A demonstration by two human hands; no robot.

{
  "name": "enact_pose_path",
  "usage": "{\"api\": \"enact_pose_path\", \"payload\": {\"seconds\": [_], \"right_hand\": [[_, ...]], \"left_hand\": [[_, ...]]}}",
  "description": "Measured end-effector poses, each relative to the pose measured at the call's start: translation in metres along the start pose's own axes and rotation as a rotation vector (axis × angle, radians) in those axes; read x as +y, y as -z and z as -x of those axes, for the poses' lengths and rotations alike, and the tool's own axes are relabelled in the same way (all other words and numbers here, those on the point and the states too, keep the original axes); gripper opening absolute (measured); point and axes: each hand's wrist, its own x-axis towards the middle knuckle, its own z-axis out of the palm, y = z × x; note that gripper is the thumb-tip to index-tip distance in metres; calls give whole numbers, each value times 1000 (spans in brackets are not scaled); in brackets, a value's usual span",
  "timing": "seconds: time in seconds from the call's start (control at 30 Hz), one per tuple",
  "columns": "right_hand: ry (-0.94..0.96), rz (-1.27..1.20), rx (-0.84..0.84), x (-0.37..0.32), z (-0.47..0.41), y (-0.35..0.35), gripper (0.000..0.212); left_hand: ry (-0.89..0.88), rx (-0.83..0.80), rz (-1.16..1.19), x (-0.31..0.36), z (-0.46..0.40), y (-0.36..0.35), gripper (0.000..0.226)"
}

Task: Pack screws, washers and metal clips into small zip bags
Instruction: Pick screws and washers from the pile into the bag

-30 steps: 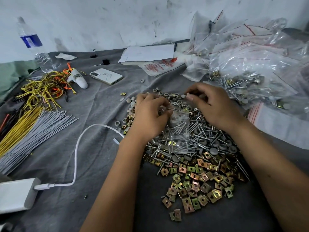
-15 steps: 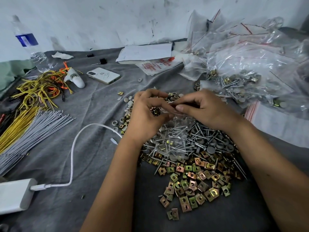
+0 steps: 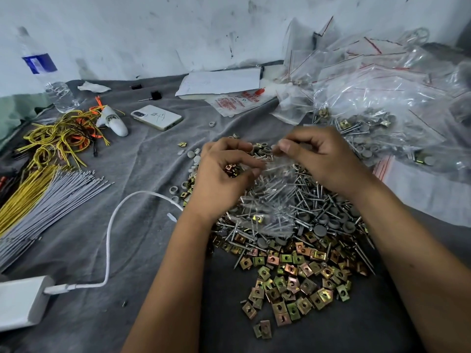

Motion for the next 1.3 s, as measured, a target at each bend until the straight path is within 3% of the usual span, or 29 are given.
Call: {"api": "enact_pose_path", "payload": {"seconds": [0.1, 0.3, 0.4, 0.47, 0.57, 0.73, 0.9, 1.03, 1.3], "right_hand": [[-30, 88, 26, 4, 0, 4, 19], [-96, 308, -364, 10, 1, 10, 12], [-87, 288, -447, 6, 0, 9, 27], [-72, 259, -472, 4, 0, 8, 25], [-85, 256, -469, 4, -1, 9, 19], [-80, 214, -409, 3, -1, 8, 4], [-70, 78, -156, 1, -1, 8, 8], [46, 32, 20, -5, -2, -4, 11], [89, 219, -6, 0, -2, -9, 6]], "left_hand": [[-2, 36, -18, -2, -1, 1, 28], [-45, 145, -89, -6, -1, 3, 25], [-54, 171, -113, -8, 0, 4, 27], [-50, 160, -142, -9, 0, 3, 36], [-22, 146, -190, -11, -1, 2, 48], [-17, 112, -274, -15, -2, 0, 41], [-26, 94, -342, -17, -1, 0, 18], [-66, 81, -330, -15, -1, -2, 18], [-153, 88, -262, -11, -1, -10, 18]]}}
